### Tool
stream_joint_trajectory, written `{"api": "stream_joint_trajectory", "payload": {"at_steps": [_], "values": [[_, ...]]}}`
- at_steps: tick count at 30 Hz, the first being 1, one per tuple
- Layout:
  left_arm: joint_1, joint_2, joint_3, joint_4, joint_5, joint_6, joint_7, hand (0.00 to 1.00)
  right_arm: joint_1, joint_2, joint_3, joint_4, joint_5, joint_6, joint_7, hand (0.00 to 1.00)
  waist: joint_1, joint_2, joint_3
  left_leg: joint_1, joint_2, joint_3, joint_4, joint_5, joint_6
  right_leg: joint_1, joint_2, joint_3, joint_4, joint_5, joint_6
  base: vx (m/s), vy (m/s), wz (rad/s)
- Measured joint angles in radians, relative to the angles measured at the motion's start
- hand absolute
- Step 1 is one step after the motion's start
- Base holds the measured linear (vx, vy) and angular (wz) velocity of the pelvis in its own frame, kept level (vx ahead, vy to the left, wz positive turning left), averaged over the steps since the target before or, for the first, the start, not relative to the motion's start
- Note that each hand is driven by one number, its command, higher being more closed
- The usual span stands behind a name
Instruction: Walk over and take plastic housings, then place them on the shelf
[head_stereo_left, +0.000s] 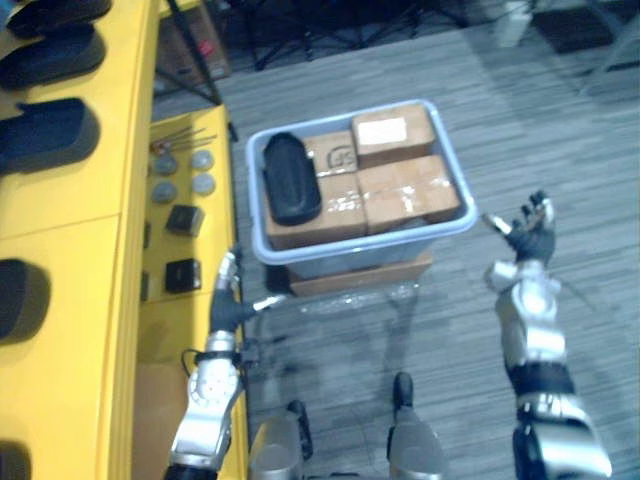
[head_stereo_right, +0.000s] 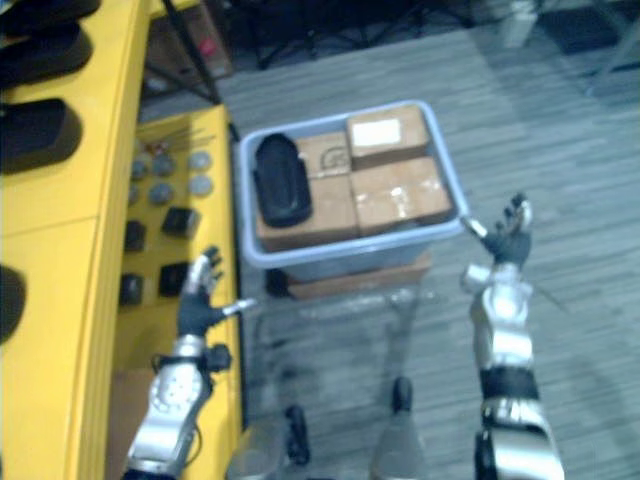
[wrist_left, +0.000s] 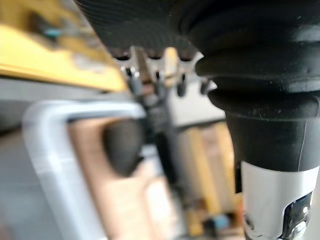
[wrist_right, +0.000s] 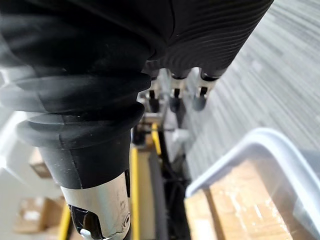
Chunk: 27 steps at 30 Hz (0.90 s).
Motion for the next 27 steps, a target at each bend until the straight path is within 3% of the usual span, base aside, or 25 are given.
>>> {"api": "stream_joint_trajectory", "payload": {"at_steps": [5, 10, 16, 18, 22, 24, 27], "values": [[0.023, -0.003, -0.085, 0.251, -0.069, 0.006, 0.010, 0.00, -0.211, -0.144, 0.088, 0.201, 0.076, 0.007, 0.001, 0.00, 0.072, 0.026, 0.034, -0.078, -0.017, -0.067, 0.049, 0.006, 0.010, -0.030, -0.014, -0.071, 0.040, -0.001, -0.001, -0.08, 0.029, 0.35], [0.037, -0.010, -0.114, 0.453, -0.067, -0.061, 0.046, 0.00, -0.349, -0.186, 0.142, 0.316, 0.064, 0.023, -0.025, 0.00, 0.134, 0.045, 0.046, -0.154, -0.038, -0.122, 0.079, 0.022, 0.020, -0.094, -0.044, -0.138, 0.128, -0.036, -0.001, -0.09, 0.054, 0.32], [0.040, -0.029, -0.120, 0.498, -0.070, -0.151, 0.058, 0.00, -0.438, -0.202, 0.206, 0.327, 0.004, 0.082, -0.041, 0.00, 0.168, 0.049, 0.048, -0.207, -0.059, -0.147, 0.099, 0.031, 0.027, -0.140, -0.070, -0.161, 0.175, -0.050, -0.001, -0.05, 0.067, 0.16], [0.018, -0.047, -0.134, 0.525, -0.076, -0.175, 0.072, 0.00, -0.466, -0.246, 0.236, 0.330, -0.014, 0.103, -0.039, 0.00, 0.184, 0.074, 0.064, -0.210, -0.063, -0.151, 0.103, 0.032, 0.028, -0.140, -0.077, -0.168, 0.188, -0.054, 0.002, -0.04, 0.071, 0.09], [0.016, -0.051, -0.140, 0.534, -0.108, -0.201, 0.075, 0.00, -0.506, -0.255, 0.284, 0.367, -0.049, 0.141, -0.038, 0.00, 0.191, 0.085, 0.069, -0.244, -0.070, -0.165, 0.100, 0.046, 0.027, -0.172, -0.084, -0.183, 0.198, -0.057, 0.004, -0.03, 0.046, 0.11], [-0.002, -0.060, -0.143, 0.554, -0.117, -0.215, 0.075, 0.00, -0.513, -0.265, 0.292, 0.404, -0.051, 0.178, -0.043, 0.00, 0.211, 0.102, 0.075, -0.247, -0.070, -0.171, 0.099, 0.047, 0.025, -0.176, -0.083, -0.187, 0.207, -0.062, 0.002, 0.00, 0.025, 0.05], [-0.008, -0.062, -0.144, 0.560, -0.156, -0.220, 0.075, 0.00, -0.525, -0.279, 0.325, 0.415, -0.069, 0.213, -0.046, 0.00, 0.228, 0.107, 0.072, -0.274, -0.071, -0.176, 0.098, 0.053, 0.024, -0.209, -0.086, -0.189, 0.223, -0.067, 0.001, -0.01, 0.036, 0.03]]}}
